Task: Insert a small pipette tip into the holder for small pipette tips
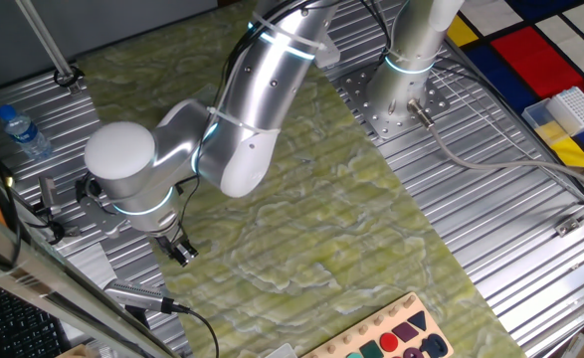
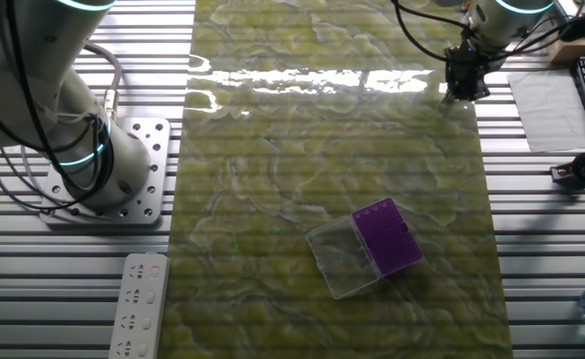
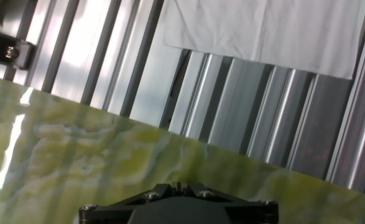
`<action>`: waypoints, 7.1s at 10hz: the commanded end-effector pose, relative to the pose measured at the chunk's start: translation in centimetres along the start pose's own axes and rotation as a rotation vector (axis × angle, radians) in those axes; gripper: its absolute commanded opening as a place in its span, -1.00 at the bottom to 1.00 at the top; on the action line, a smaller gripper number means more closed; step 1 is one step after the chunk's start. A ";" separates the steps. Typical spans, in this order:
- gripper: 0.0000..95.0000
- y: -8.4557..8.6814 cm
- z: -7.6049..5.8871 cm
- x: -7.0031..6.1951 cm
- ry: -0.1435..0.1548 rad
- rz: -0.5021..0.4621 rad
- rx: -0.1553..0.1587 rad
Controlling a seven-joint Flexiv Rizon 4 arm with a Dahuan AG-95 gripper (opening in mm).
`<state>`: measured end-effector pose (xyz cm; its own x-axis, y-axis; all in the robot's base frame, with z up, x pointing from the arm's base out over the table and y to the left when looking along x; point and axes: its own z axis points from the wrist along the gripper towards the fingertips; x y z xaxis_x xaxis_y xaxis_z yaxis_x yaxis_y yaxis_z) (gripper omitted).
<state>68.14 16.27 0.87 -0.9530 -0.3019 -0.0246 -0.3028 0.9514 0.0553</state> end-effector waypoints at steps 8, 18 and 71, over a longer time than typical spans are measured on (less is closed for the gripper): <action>-1.00 0.9 -0.1 2.6 -0.009 0.030 -0.032; -1.00 0.8 -1.1 -0.5 -0.012 0.066 -0.030; -0.60 0.6 -1.2 5.5 -0.118 0.235 0.049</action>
<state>62.91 15.11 1.81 -0.9889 -0.0652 -0.1335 -0.0692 0.9973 0.0249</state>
